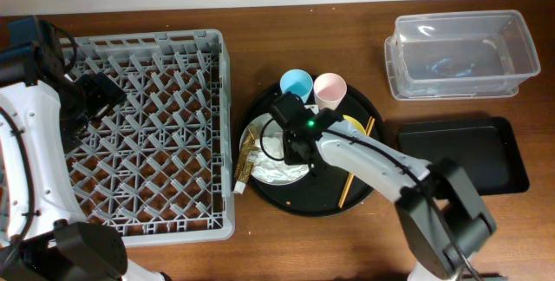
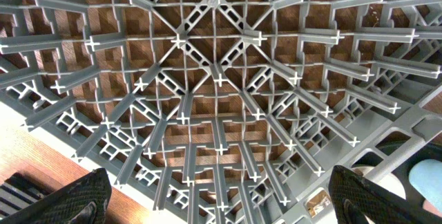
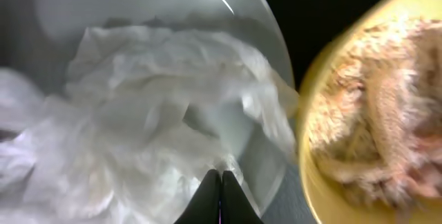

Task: Sort waste into correct bins and load items into the dishwasher rack
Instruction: 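Move the right gripper to the white tissue on the white plate, then grasp the crumpled white tissue with the right gripper and lift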

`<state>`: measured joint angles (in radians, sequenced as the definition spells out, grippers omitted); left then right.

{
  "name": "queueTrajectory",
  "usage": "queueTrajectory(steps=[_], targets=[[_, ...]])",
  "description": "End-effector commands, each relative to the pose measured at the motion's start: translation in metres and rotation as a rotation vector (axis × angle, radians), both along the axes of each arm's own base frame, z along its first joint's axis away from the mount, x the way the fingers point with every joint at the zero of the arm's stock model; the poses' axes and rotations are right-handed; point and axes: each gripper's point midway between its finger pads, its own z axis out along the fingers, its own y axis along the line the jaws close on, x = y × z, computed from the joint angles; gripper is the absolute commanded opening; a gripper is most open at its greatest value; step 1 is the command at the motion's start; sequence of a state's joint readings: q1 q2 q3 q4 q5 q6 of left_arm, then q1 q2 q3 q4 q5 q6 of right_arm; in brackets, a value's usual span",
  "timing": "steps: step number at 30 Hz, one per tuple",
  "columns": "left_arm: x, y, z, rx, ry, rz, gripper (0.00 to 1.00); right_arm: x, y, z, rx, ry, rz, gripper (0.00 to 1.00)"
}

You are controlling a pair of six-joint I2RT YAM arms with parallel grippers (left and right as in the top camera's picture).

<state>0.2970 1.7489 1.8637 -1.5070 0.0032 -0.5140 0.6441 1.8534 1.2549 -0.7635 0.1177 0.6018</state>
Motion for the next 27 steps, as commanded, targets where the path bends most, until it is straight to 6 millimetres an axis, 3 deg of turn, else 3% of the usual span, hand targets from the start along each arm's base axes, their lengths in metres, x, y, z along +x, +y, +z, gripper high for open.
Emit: queueTrajectory(steps=[1,4,7,9,10,15,18,21,27], targets=[[0.001,0.002,0.007,0.012,-0.021,0.007,1.00,0.006,0.010,0.064,0.090,-0.119,0.013,0.04],[0.001,0.002,0.007,0.012,-0.021,0.007,0.99,0.002,0.007,0.094,0.130,-0.172,0.013,0.04],[0.001,0.002,0.007,0.012,-0.021,0.007,0.99,0.001,0.007,0.103,0.145,-0.190,0.014,0.04],[0.001,0.002,0.007,0.012,-0.021,0.007,0.99,0.000,0.006,0.090,0.124,-0.162,0.014,0.66],[0.001,0.002,0.007,0.012,-0.021,0.007,0.99,-0.001,0.005,0.081,0.112,-0.146,0.014,0.68],[0.001,0.002,0.007,0.012,-0.021,0.007,0.99,-0.006,0.003,0.018,0.038,-0.016,-0.021,0.66],[0.001,0.002,0.007,0.012,-0.021,0.007,0.99,-0.008,0.018,-0.016,0.069,0.060,-0.005,0.51],[0.001,0.002,0.007,0.012,-0.021,0.007,0.99,-0.008,0.015,-0.030,0.042,0.076,-0.010,0.51],[0.001,0.002,0.007,0.012,-0.021,0.007,0.99,-0.003,0.016,-0.030,0.051,0.061,-0.012,0.51]])
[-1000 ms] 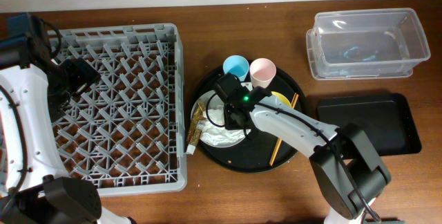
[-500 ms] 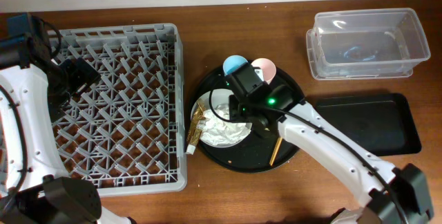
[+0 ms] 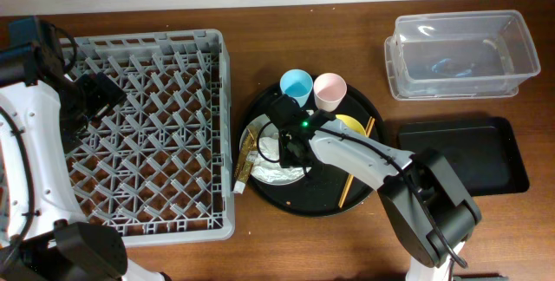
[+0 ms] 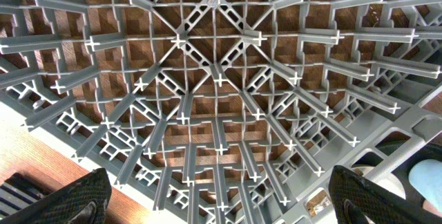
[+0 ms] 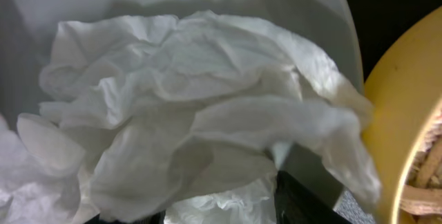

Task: Sort waste into correct bins and load items into the dishwasher rack
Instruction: 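Grasp the crumpled white tissue with the right gripper and lift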

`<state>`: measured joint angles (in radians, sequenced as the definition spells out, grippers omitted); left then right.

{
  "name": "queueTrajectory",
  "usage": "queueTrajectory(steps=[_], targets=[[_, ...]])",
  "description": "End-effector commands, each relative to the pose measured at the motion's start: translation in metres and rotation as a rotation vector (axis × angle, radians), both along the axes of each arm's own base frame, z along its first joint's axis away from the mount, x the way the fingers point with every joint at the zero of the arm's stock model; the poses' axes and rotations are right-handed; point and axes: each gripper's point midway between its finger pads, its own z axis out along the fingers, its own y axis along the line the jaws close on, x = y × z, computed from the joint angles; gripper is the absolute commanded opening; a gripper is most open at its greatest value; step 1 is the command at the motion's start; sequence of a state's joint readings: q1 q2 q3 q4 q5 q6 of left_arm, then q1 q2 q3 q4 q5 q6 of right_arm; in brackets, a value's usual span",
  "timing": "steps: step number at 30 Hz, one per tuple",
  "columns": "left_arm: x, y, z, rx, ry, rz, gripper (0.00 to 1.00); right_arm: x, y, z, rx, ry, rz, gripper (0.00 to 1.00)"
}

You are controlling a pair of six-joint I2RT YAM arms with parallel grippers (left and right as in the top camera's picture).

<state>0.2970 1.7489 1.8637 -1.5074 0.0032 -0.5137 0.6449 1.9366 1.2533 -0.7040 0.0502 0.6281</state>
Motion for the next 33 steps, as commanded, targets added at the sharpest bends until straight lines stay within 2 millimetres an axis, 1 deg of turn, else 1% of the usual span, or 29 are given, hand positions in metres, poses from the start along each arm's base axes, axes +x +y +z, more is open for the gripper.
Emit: queueTrajectory(steps=[1,2,3,4,8,10,12,13,14,16,17,18,20,23,26,33], targets=[[0.001,0.002,0.007,0.012,-0.021,0.008,0.99,0.000,0.002,-0.001,0.009,-0.003,-0.001,0.48],[0.001,0.002,0.007,0.012,-0.021,0.008,0.99,0.001,0.002,-0.001,0.006,-0.007,-0.002,0.40],[0.001,0.002,0.007,0.012,-0.021,0.008,0.99,0.001,0.001,-0.001,-0.001,-0.011,-0.004,0.17],[0.001,0.002,0.007,0.012,-0.021,0.008,0.99,0.002,0.000,-0.001,-0.005,-0.014,-0.005,0.04],[0.001,0.002,0.007,0.012,-0.021,0.008,0.99,0.000,-0.002,0.000,-0.011,-0.007,-0.005,0.04],[0.001,0.002,0.007,0.012,-0.021,0.008,0.99,-0.001,-0.003,0.007,-0.009,-0.010,-0.004,0.04],[0.001,0.002,0.007,0.012,-0.021,0.008,0.99,0.002,0.000,0.029,0.008,-0.041,0.021,0.04],[0.001,0.002,0.007,0.012,-0.021,0.008,0.99,0.005,0.002,0.047,0.025,-0.070,0.036,0.04],[0.001,0.002,0.007,0.012,-0.021,0.008,0.99,0.008,0.004,0.070,0.053,-0.111,0.042,0.04],[0.001,0.002,0.007,0.012,-0.021,0.008,0.99,0.009,0.004,0.096,0.088,-0.159,0.041,0.04],[0.001,0.002,0.007,0.012,-0.021,0.008,1.00,0.008,0.004,0.105,0.100,-0.177,0.041,0.04],[0.001,0.002,0.007,0.012,-0.021,0.008,0.99,0.007,0.004,0.122,0.128,-0.214,0.040,0.04],[0.001,0.002,0.007,0.012,-0.021,0.008,0.99,0.008,-0.001,0.149,0.150,-0.286,0.030,0.04],[0.001,0.002,0.007,0.012,-0.021,0.008,0.99,0.010,-0.010,0.172,0.149,-0.360,0.011,0.04],[0.001,0.002,0.007,0.012,-0.021,0.008,0.99,0.009,-0.013,0.187,0.166,-0.399,0.005,0.04],[0.001,0.002,0.007,0.012,-0.021,0.008,0.99,0.010,-0.011,0.189,0.179,-0.407,0.007,0.04]])
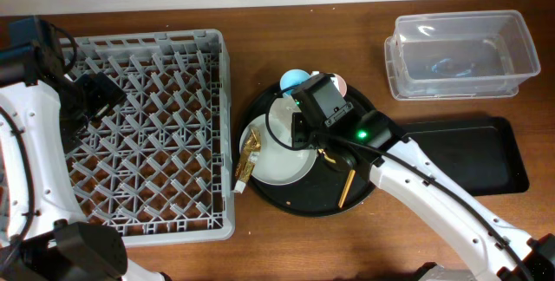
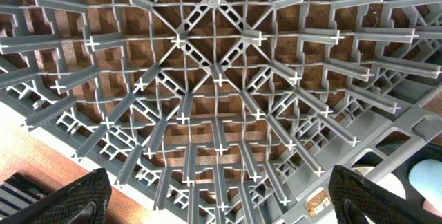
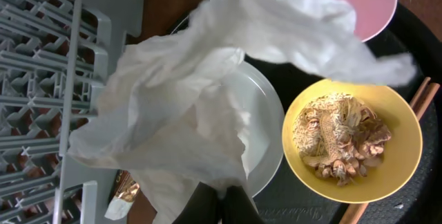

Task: Sort waste into correct bins and load items into the dishwasher rack
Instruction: 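Grasp the crumpled white tissue with the right gripper and lift, then carry the tissue to the clear plastic bin and release it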

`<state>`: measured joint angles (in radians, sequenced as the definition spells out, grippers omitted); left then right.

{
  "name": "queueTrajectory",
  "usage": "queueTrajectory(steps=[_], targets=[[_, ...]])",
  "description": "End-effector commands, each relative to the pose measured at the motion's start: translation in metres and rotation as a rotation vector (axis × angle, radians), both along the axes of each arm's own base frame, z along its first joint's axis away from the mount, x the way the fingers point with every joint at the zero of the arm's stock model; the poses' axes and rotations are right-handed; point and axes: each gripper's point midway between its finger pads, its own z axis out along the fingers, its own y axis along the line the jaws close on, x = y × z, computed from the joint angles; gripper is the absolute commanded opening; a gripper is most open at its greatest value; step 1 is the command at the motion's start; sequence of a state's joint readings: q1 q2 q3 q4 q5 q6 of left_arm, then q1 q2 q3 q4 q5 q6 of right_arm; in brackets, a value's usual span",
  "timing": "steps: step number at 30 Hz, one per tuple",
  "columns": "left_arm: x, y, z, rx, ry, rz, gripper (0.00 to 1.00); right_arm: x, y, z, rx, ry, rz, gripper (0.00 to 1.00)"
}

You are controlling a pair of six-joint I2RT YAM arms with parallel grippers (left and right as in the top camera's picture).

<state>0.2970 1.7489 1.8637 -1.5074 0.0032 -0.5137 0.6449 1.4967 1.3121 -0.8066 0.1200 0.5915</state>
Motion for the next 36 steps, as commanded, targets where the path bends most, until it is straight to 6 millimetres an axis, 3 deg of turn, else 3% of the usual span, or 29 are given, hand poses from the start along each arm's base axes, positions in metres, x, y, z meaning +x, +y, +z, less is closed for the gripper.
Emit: queueTrajectory(steps=[1,8,11,13,18,19,25,29,33,35,36], targets=[[0.001,0.002,0.007,0.012,-0.021,0.008,0.99,0.005,0.000,0.014,0.008,-0.049,-0.005,0.04],[0.001,0.002,0.007,0.012,-0.021,0.008,1.00,0.021,0.011,0.035,0.084,-0.136,-0.007,0.04],[0.001,0.002,0.007,0.012,-0.021,0.008,0.99,0.039,-0.008,0.055,0.101,-0.183,-0.071,0.04],[0.001,0.002,0.007,0.012,-0.021,0.008,0.99,0.054,-0.034,0.071,0.112,-0.212,-0.144,0.04],[0.001,0.002,0.007,0.012,-0.021,0.008,0.99,0.091,-0.121,0.109,0.145,-0.278,-0.323,0.04],[0.001,0.002,0.007,0.012,-0.021,0.008,0.99,0.101,-0.155,0.117,0.167,-0.303,-0.393,0.04],[0.001,0.002,0.007,0.012,-0.021,0.008,0.99,0.131,-0.255,0.137,0.190,-0.442,-0.597,0.04],[0.001,0.002,0.007,0.012,-0.021,0.008,0.99,0.156,-0.286,0.125,0.194,-0.473,-0.645,0.04],[0.001,0.002,0.007,0.012,-0.021,0.008,0.99,0.182,-0.293,0.078,0.172,-0.404,-0.663,0.07],[0.001,0.002,0.007,0.012,-0.021,0.008,0.99,0.189,-0.297,0.051,0.153,-0.351,-0.677,0.17],[0.001,0.002,0.007,0.012,-0.021,0.008,0.99,0.192,-0.300,0.038,0.139,-0.331,-0.688,0.39]])
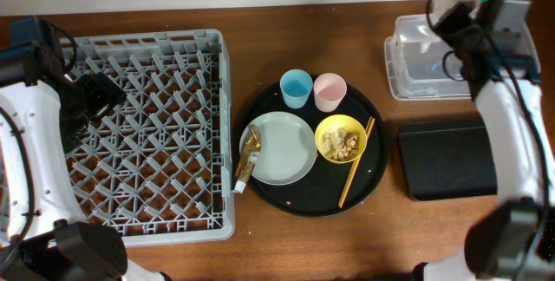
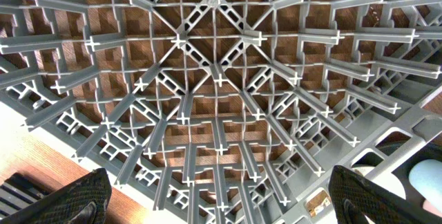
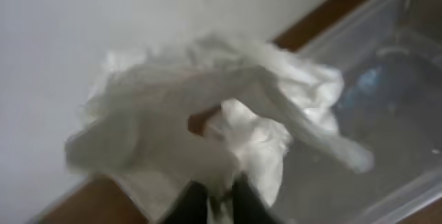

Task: Sort waste into correct bins and load items into the dishwasher rack
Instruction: 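Carry the tissue to the clear plastic bin and release it, then return the right gripper to the plate and grasp the brown wrapper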

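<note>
My right gripper (image 3: 214, 200) is shut on a crumpled white napkin (image 3: 228, 106), held up over the left end of the clear plastic bin (image 3: 387, 113) at the back right. From overhead the napkin shows above that bin (image 1: 416, 68). A round black tray (image 1: 373, 186) holds a bare white plate (image 1: 282, 147), a yellow bowl of food (image 1: 340, 140), a blue cup (image 1: 296, 87), a pink cup (image 1: 329, 90), chopsticks (image 1: 354, 174) and a wrapper (image 1: 247, 160). My left gripper (image 2: 221, 203) hangs open over the grey dish rack (image 1: 147, 125).
A black rectangular bin (image 1: 447, 160) lies in front of the clear bin, to the right of the round tray. The rack fills the table's left half. A white wall runs along the back edge.
My right gripper, with the napkin in it, was above the plate on the round tray and is now up at the clear bin's left end. The left arm has not moved.
My right gripper was down at the napkin lying on the white plate, close beside the yellow bowl. Then it held the napkin lifted above the plate. Now the plate is bare and the napkin hangs over the clear bin. The left gripper stayed open over the rack.
</note>
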`<state>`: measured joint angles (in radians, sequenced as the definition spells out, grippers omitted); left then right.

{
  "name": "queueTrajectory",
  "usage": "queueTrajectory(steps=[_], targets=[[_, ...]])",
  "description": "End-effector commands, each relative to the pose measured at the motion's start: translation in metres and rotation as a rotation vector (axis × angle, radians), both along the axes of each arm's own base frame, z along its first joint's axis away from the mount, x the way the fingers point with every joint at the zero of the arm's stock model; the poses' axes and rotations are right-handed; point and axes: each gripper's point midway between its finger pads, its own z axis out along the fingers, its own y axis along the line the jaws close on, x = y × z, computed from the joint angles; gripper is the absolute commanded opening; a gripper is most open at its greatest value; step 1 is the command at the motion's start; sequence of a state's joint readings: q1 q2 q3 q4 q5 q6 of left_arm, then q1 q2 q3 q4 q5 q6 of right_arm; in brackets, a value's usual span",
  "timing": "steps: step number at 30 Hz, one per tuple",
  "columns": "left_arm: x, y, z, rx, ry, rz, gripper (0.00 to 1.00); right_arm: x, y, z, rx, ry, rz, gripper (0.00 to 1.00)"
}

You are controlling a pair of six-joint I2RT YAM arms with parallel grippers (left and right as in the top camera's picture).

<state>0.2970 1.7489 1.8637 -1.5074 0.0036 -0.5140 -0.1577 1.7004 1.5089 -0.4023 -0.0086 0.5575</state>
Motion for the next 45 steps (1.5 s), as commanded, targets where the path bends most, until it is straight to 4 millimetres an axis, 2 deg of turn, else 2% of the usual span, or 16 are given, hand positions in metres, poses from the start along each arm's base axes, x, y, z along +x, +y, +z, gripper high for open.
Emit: queueTrajectory(steps=[1,3,6,13,15,16,19,22,24,26,29,31,32,37,41,45], targets=[[0.001,0.002,0.007,0.013,-0.021,0.007,1.00,0.012,-0.008,-0.037,-0.019,0.073,-0.014,0.63],[0.001,0.002,0.007,0.013,-0.021,0.007,0.99,0.013,-0.008,-0.047,-0.071,0.106,0.027,0.80],[0.001,0.002,0.007,0.013,-0.021,0.007,0.99,0.006,-0.011,-0.043,-0.110,0.121,0.047,0.83],[0.001,0.002,0.007,0.013,-0.021,0.007,0.99,-0.036,-0.025,0.018,-0.104,0.066,0.011,0.86],[0.001,0.002,0.007,0.013,-0.021,0.007,0.99,-0.056,-0.016,0.044,-0.089,0.030,0.036,0.90],[0.001,0.002,0.007,0.013,-0.021,0.007,0.99,-0.070,-0.007,0.059,-0.074,0.012,0.063,0.99],[0.001,0.002,0.007,0.013,-0.021,0.007,0.99,-0.124,0.011,0.092,-0.057,-0.002,0.094,0.99],[0.001,0.002,0.007,0.013,-0.021,0.007,0.99,-0.164,-0.011,0.109,-0.155,0.016,-0.056,0.99],[0.001,0.002,0.007,0.013,-0.021,0.007,1.00,-0.193,-0.029,0.110,-0.224,0.069,-0.169,0.99],[0.001,0.002,0.007,0.013,-0.021,0.007,0.99,-0.208,-0.028,0.100,-0.223,0.133,-0.174,0.99],[0.001,0.002,0.007,0.013,-0.021,0.007,0.99,-0.217,-0.032,0.083,-0.201,0.214,-0.190,0.99],[0.001,0.002,0.007,0.013,-0.021,0.007,0.99,-0.222,-0.034,0.065,-0.069,0.260,-0.255,0.99],[0.001,0.002,0.007,0.013,-0.021,0.007,0.99,-0.220,-0.027,0.060,-0.018,0.268,-0.225,0.99],[0.001,0.002,0.007,0.013,-0.021,0.007,0.99,-0.207,0.067,0.037,0.347,0.337,0.198,0.98],[0.001,0.002,0.007,0.013,-0.021,0.007,1.00,-0.204,0.138,0.012,0.369,0.438,0.480,0.90],[0.001,0.002,0.007,0.013,-0.021,0.007,0.99,-0.198,0.195,-0.013,0.333,0.509,0.652,0.86]])
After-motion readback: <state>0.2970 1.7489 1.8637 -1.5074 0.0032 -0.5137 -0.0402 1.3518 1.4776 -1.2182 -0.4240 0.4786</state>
